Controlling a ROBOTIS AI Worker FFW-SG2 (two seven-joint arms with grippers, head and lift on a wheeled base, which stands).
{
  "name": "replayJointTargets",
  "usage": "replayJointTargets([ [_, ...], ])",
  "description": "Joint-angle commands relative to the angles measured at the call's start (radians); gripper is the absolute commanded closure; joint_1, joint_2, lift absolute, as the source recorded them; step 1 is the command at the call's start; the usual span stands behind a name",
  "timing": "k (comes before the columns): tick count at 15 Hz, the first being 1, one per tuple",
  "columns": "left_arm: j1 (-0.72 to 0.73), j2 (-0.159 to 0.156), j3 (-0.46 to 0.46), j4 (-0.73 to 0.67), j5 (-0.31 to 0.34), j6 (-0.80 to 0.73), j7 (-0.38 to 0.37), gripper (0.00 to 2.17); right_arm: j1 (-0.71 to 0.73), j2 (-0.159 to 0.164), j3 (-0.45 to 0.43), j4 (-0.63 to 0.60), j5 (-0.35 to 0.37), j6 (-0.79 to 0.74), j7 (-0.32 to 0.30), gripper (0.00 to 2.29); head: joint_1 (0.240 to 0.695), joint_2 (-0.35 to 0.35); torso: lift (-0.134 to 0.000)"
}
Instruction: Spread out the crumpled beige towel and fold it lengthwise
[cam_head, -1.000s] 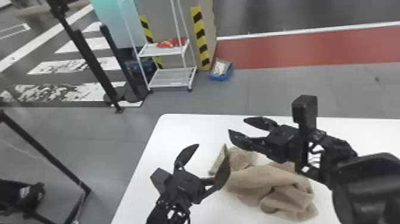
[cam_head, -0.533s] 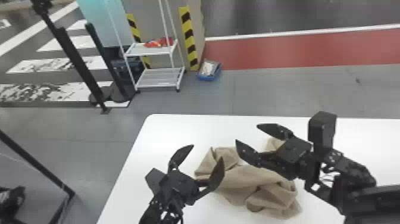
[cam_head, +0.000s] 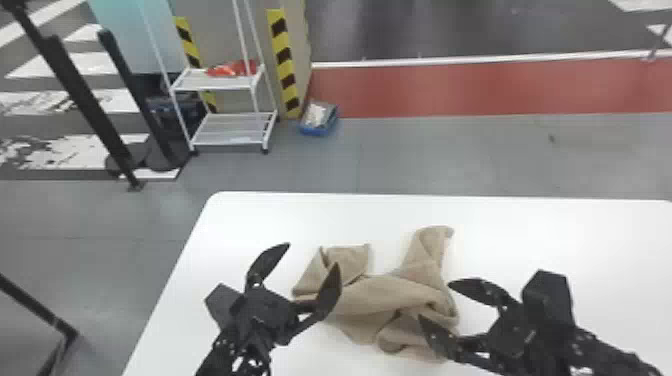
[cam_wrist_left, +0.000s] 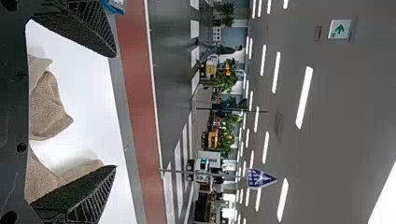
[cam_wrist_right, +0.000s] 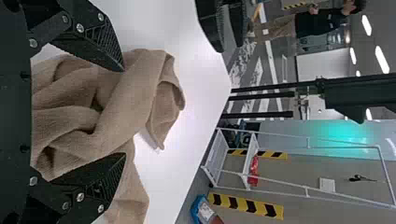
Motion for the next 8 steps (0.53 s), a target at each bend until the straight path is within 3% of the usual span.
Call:
replayJointTargets([
  [1, 0.0, -0.001, 0.0, 0.0, -0.002, 0.002, 0.0, 0.03, 0.033, 0.0, -0.039, -0.034, 0.117, -0.01, 0.04, 0.29, 0.695, 0.105, 0.0],
  [5, 0.001, -0.001, -0.014, -0.005, -0.005, 0.002, 0.005, 0.03, 0.002, 0.0, -0.082, -0.019, 0.221, 0.128, 0.207, 0.38, 0.695, 0.062, 0.0],
  [8, 0.003, 0.0, -0.014, -0.008, -0.007, 0.005, 0.005, 0.03, -0.01, -0.011, -0.131, 0.014, 0.24, 0.131, 0.262, 0.38, 0.695, 0.02, 0.0],
])
